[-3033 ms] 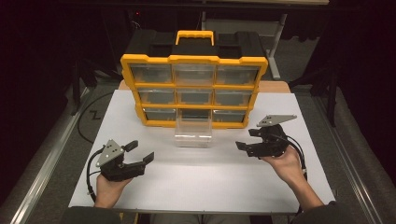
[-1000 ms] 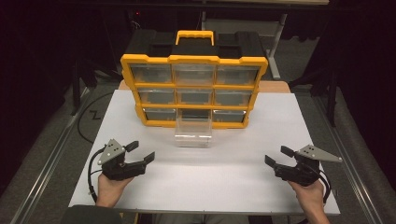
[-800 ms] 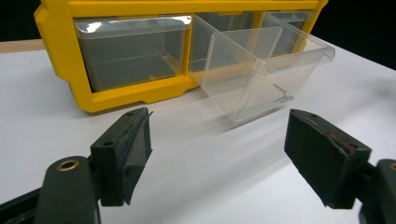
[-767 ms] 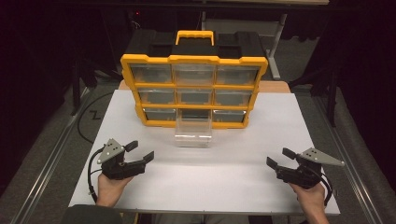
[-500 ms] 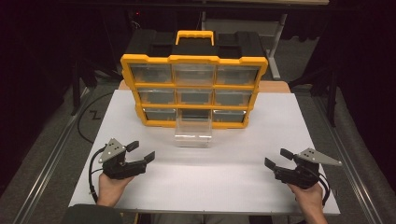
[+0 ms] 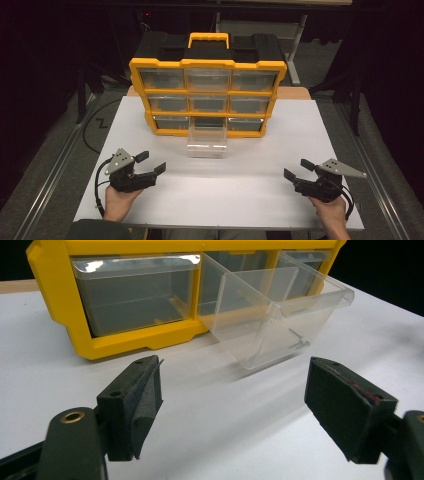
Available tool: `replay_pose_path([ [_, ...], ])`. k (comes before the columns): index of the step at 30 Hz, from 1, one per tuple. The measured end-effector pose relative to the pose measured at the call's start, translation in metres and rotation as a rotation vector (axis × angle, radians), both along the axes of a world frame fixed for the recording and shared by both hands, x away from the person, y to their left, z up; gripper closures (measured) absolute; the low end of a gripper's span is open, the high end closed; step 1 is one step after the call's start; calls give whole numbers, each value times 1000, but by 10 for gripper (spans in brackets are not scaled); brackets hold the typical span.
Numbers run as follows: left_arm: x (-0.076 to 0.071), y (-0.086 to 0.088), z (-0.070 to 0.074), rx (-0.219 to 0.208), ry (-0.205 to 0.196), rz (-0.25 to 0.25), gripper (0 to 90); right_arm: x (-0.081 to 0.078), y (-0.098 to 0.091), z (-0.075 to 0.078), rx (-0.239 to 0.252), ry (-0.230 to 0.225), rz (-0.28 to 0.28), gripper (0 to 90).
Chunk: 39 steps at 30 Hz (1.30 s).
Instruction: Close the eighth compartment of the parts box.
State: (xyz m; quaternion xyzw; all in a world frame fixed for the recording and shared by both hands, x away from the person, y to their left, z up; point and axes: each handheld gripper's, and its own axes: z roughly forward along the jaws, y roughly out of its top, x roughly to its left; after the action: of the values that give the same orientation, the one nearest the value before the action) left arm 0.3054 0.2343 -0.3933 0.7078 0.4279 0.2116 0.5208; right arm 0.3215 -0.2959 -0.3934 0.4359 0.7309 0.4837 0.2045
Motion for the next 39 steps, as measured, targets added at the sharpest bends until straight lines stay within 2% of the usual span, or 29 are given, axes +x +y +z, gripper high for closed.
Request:
replay_pose_path([
  [6,4,-3,0,23,19,-27,241,-1,0,0,0,-1,0,233],
  [11,4,-8,4,33,18,-40,247,-2,0,1,6,-6,1,234],
  [20,11,-24,9,76,34,-103,253,-2,1,1,-2,-9,6,235],
  [25,17,-32,11,78,38,-127,260,-1,-1,1,-9,-13,-6,236],
  [30,22,-40,7,85,62,-146,262,-1,-2,2,-10,-13,-2,236],
  [39,29,-53,10,140,98,-177,293,-1,-1,2,-25,-15,6,247],
])
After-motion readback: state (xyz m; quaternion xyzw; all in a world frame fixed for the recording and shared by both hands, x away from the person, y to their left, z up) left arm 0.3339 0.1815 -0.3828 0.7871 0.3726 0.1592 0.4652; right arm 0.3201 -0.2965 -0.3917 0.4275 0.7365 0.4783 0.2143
